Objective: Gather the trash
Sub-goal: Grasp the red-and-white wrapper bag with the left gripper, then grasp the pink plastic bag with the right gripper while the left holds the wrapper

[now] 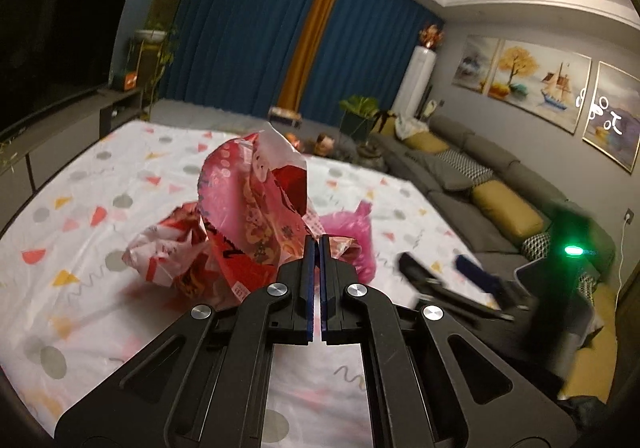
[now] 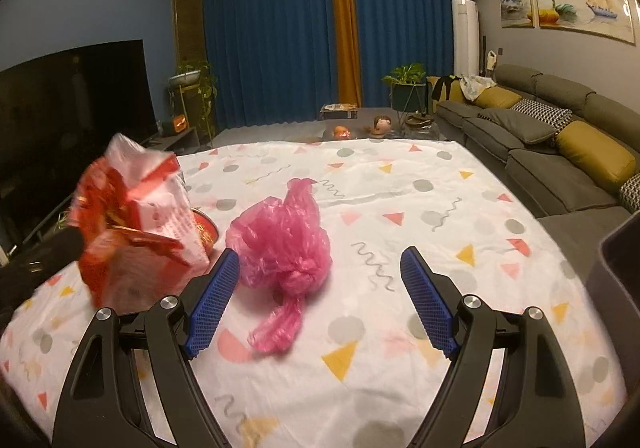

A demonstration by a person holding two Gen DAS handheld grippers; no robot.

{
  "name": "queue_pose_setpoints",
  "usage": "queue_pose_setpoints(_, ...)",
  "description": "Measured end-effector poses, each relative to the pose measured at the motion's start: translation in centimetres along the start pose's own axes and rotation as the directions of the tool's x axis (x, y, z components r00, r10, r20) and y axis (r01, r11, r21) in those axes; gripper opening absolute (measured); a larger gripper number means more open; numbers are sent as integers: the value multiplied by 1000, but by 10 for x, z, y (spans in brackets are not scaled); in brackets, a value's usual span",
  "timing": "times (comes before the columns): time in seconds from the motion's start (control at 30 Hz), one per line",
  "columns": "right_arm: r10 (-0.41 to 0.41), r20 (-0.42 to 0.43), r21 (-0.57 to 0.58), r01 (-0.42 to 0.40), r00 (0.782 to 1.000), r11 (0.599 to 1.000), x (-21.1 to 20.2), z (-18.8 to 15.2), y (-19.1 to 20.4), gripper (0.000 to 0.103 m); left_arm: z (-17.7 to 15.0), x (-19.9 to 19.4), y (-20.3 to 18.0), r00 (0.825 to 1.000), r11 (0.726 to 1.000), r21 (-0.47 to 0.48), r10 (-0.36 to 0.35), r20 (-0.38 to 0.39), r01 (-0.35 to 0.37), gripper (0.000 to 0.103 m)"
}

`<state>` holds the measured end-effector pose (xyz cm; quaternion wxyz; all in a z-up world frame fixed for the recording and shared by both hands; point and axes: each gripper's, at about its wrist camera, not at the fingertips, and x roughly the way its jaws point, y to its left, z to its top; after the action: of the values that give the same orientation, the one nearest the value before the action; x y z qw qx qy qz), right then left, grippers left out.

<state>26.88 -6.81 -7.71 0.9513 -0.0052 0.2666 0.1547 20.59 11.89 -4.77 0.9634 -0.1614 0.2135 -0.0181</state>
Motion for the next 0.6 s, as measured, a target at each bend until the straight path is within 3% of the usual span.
queue_pose_setpoints(0.2, 0, -47, -17, -1, 999, 1000, 35, 6, 9, 69, 3, -8, 3, 999, 1000, 0, 0, 34, 0, 1)
queue_pose_setpoints(0.33, 9, -67, -23, -11, 998, 1000, 51, 10, 15, 66, 3, -7, 8, 999, 1000, -23, 8, 32, -7, 1)
queue_pose_setpoints(0.4, 12, -94, -23, -14, 995, 1000, 61, 9, 17, 56, 1, -5, 9, 1000, 999, -29, 17, 21, -17, 1)
queue_pose_setpoints(0.47, 13, -114, -21, -15, 993, 1000, 67, 8, 18, 53, 0, -5, 9, 1000, 999, -32, 18, 15, -17, 1)
queue_pose_setpoints(0.6, 17, -148, -35, -22, 989, 999, 75, 6, 20, 23, 0, -4, 8, 1000, 999, -24, 28, 12, -28, 1)
